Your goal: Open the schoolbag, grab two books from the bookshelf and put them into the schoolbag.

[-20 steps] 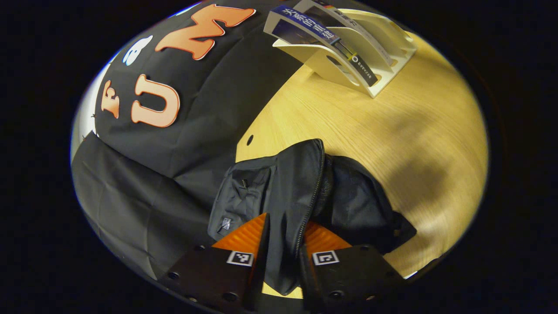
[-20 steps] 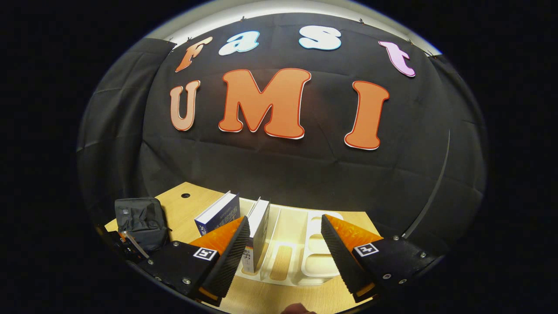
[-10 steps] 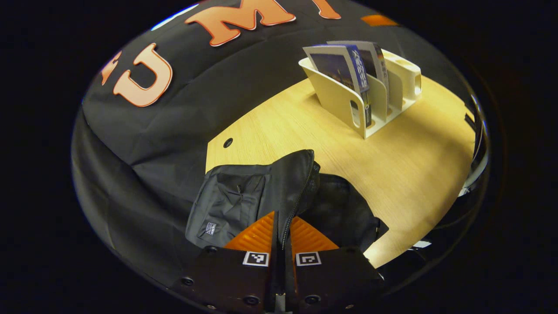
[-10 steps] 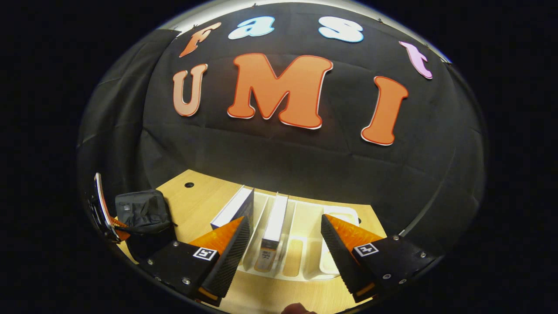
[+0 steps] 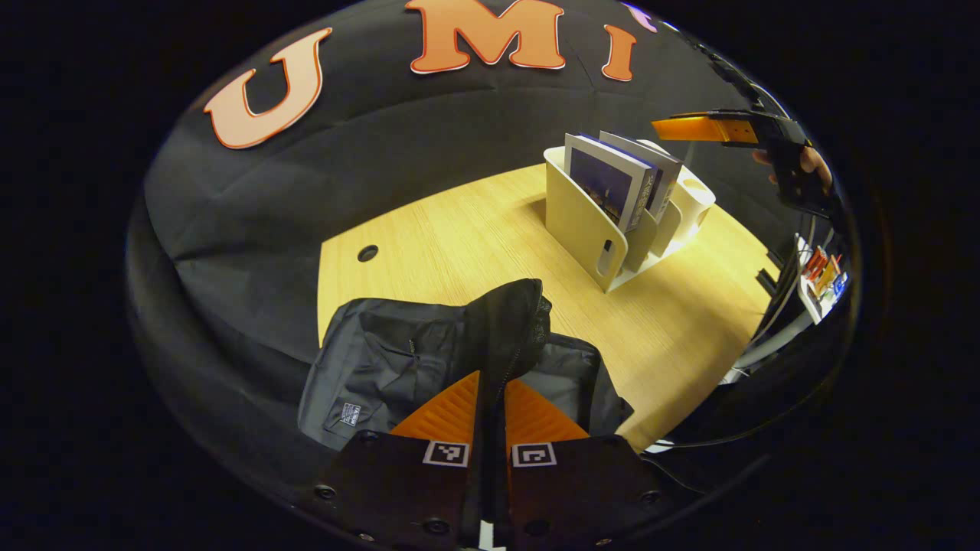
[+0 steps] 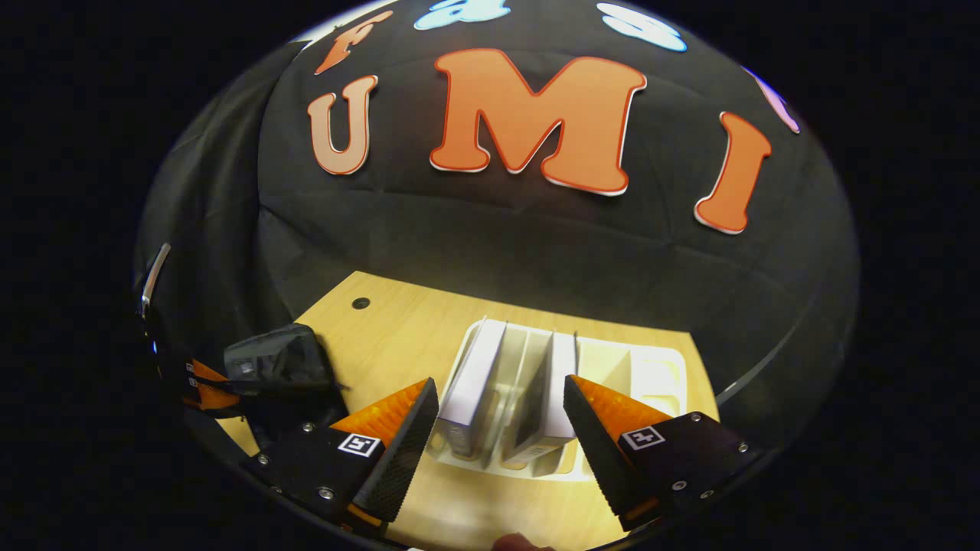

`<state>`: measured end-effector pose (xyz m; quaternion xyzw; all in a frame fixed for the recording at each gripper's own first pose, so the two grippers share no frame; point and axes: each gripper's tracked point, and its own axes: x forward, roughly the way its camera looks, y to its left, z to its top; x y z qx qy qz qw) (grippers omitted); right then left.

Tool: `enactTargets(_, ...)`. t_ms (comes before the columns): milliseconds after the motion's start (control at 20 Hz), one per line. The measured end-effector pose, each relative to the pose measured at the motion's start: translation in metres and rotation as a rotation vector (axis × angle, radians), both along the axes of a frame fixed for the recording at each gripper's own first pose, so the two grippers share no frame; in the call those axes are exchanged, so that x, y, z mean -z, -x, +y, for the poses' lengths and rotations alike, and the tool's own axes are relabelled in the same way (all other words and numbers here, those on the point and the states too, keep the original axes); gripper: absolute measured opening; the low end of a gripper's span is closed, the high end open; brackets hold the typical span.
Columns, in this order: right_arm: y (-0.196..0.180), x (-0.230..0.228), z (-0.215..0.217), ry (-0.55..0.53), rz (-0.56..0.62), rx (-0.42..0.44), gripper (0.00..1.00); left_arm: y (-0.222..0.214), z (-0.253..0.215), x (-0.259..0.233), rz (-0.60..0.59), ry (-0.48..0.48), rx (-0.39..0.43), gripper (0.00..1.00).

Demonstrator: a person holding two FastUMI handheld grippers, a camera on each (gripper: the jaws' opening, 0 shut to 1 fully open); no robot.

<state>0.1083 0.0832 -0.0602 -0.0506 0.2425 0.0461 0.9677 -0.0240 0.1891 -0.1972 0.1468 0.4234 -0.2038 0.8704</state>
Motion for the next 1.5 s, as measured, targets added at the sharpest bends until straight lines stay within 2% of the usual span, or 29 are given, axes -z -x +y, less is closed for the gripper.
enactTargets(250,-0.020,0.010,0.010,0.040,0.156,0.012,0.99,-0.012,0.006,-0.016,0.081,0.055,0.031,0.07)
enactTargets(600,-0.049,0.042,0.023,-0.126,0.487,0.058,0.99,-0.021,0.016,-0.026,0.166,0.062,0.103,0.06)
enactTargets(800,-0.071,0.060,0.013,-0.126,0.607,0.103,0.96,-0.020,0.019,-0.029,0.207,0.056,0.134,0.07)
enactTargets(1050,-0.076,0.086,0.018,-0.122,0.743,0.150,0.79,-0.026,0.024,-0.027,0.251,0.047,0.138,0.07)
enactTargets(1150,-0.077,0.093,0.012,-0.089,0.767,0.184,0.68,-0.030,0.023,-0.028,0.257,0.045,0.139,0.07)
enactTargets(1200,-0.078,0.096,0.011,-0.085,0.780,0.203,0.55,-0.029,0.021,-0.027,0.260,0.047,0.144,0.06)
enactTargets(1300,-0.080,0.099,0.006,-0.090,0.789,0.252,0.39,-0.027,0.022,-0.026,0.273,0.051,0.150,0.07)
enactTargets(1500,-0.064,0.077,0.004,-0.121,0.765,0.282,0.35,-0.032,0.019,-0.021,0.284,0.054,0.163,0.07)
